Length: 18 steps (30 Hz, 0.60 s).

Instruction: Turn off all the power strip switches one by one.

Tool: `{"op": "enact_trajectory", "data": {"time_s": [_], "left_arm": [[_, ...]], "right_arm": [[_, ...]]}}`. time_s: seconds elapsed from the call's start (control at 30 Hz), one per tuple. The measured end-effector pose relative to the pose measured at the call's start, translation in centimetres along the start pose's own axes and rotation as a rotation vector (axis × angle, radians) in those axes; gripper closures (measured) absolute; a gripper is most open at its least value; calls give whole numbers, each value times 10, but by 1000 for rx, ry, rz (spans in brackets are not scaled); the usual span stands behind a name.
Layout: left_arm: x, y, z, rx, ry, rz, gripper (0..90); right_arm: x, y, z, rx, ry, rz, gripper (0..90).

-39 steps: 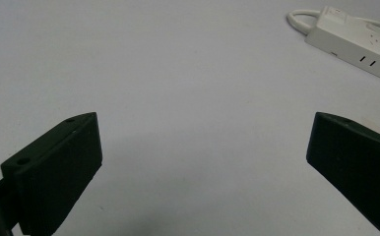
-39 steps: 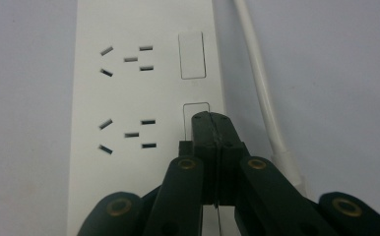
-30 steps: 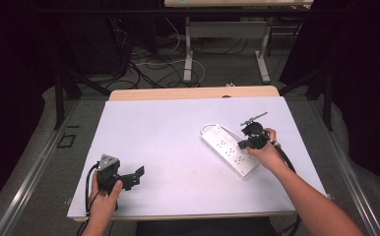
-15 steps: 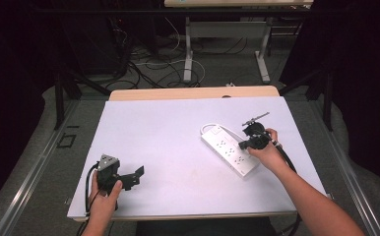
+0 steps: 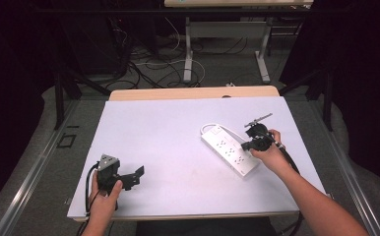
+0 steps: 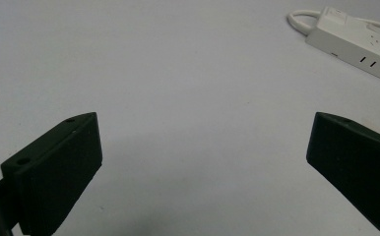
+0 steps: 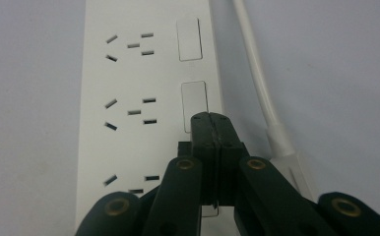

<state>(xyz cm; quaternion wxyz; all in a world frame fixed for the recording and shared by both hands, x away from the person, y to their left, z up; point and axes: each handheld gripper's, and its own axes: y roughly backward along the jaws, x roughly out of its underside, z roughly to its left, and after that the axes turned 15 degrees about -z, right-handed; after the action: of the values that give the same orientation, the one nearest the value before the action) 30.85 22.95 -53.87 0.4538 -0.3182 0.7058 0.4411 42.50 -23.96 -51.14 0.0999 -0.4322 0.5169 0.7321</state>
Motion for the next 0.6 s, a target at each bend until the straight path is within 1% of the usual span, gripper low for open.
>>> {"op": "enact_trajectory", "data": {"time_s": [0.03,0.07,0.13,0.17,0.2,0.27,0.3,0.33,0.4,0.43,0.53,0.57,0.6], "left_arm": [[0,0,0,0,0,0,3],[0,0,0,0,0,0,3],[0,0,0,0,1,0,3],[0,0,0,0,1,0,3],[0,0,0,0,1,0,3],[0,0,0,0,1,2,3],[0,0,0,1,1,2,3],[0,0,0,0,1,0,3],[0,0,0,0,2,-1,3],[0,0,-1,0,2,-1,3],[0,-1,-1,2,2,-1,3],[0,-1,-1,1,2,0,3],[0,-1,-1,1,2,1,3]], "right_arm": [[0,1,0,6,-7,2,900],[0,2,0,-1,-2,3,900],[1,3,0,4,-5,4,900],[2,3,-1,-5,13,0,900],[2,4,-1,6,5,6,900],[3,5,0,8,3,3,900],[4,6,0,3,10,10,900],[4,6,1,7,-2,15,900],[6,8,-1,-3,12,16,900],[7,8,0,11,4,14,900],[9,10,-3,-6,20,17,900],[9,11,-3,9,4,25,900],[10,11,-3,13,-1,23,900]]}}
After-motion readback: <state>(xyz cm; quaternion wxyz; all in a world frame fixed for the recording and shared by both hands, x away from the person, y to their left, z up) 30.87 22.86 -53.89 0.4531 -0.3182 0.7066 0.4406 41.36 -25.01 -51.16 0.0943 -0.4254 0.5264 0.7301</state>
